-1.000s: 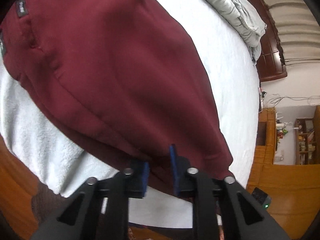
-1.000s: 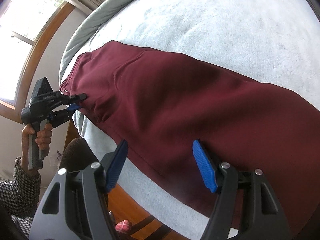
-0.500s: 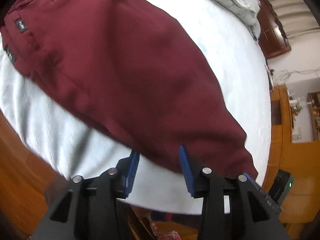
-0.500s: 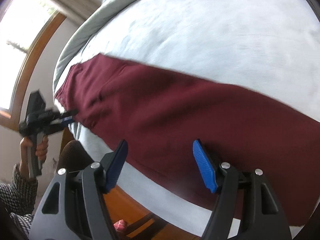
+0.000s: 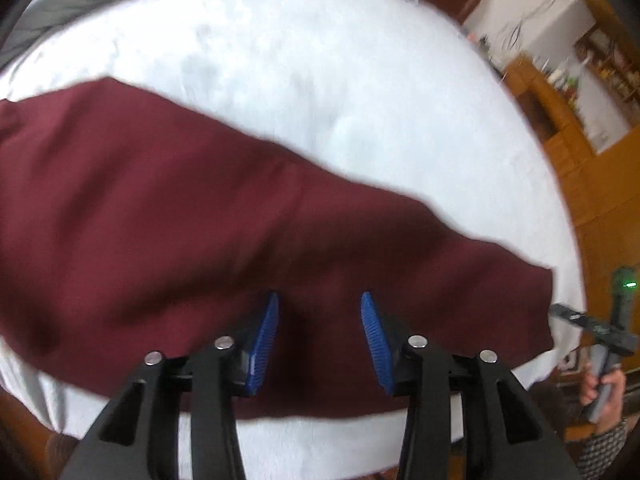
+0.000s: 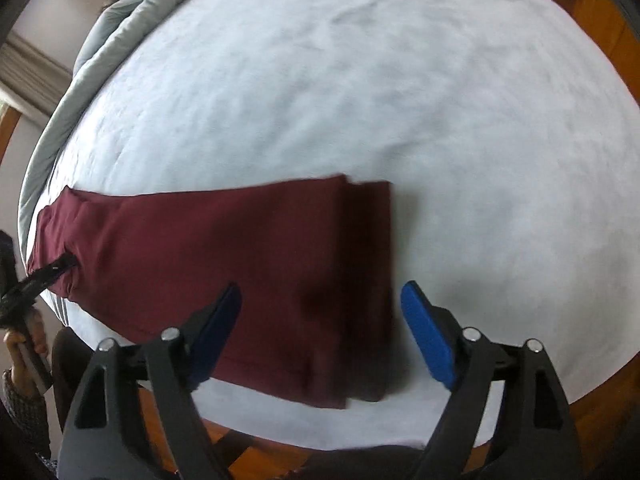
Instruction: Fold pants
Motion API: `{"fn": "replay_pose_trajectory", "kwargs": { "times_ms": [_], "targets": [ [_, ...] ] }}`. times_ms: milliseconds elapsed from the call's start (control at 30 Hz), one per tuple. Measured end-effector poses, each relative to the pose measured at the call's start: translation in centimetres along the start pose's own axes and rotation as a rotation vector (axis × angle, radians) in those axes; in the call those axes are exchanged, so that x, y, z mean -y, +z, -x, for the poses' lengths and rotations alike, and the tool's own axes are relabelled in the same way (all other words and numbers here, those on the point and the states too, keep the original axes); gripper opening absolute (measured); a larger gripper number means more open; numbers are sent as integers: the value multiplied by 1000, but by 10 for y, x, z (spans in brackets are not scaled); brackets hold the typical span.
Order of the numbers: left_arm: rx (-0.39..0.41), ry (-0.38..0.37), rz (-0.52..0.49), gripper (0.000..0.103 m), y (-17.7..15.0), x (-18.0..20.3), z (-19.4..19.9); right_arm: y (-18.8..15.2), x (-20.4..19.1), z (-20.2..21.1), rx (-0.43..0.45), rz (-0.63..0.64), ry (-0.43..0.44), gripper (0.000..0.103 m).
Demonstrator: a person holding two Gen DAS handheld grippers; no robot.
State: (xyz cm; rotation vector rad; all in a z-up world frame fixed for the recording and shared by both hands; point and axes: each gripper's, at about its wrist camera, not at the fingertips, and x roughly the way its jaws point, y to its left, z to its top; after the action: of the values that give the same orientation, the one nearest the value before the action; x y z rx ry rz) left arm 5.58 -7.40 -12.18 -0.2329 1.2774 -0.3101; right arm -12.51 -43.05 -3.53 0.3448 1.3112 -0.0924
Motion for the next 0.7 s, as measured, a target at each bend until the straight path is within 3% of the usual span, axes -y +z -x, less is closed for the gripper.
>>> {"fn": "replay_pose_trajectory", "kwargs": {
  "times_ms": [100,233,333,433,500,600,633,700],
  "targets": [
    [12,2,7,47,-1,-4,-1,-3,16,-10,-16,-29,-4,85],
    [32,-23,16,52,-5,-3,9,-4,26,-22,-32,-27,91,94],
    [34,11,-23,54,-10,2,6,-4,20,-26,-32,18,84,95],
    [43,51,-78,66,-14,16,2,-6,10,-32,-36,65,50,94],
    [42,79,-109,72,-16,25,0,-6,-1,-31,-21,115,7,80],
    [45,103,-129,74,-18,33,2,-9,-19,-21,8,170,-44,44],
    [47,97,-127,74,-17,34,4,-8,-19,-18,10,175,-49,22],
    [46,74,-116,74,-17,32,9,-4,-11,-2,29,143,14,18]
  ]
}}
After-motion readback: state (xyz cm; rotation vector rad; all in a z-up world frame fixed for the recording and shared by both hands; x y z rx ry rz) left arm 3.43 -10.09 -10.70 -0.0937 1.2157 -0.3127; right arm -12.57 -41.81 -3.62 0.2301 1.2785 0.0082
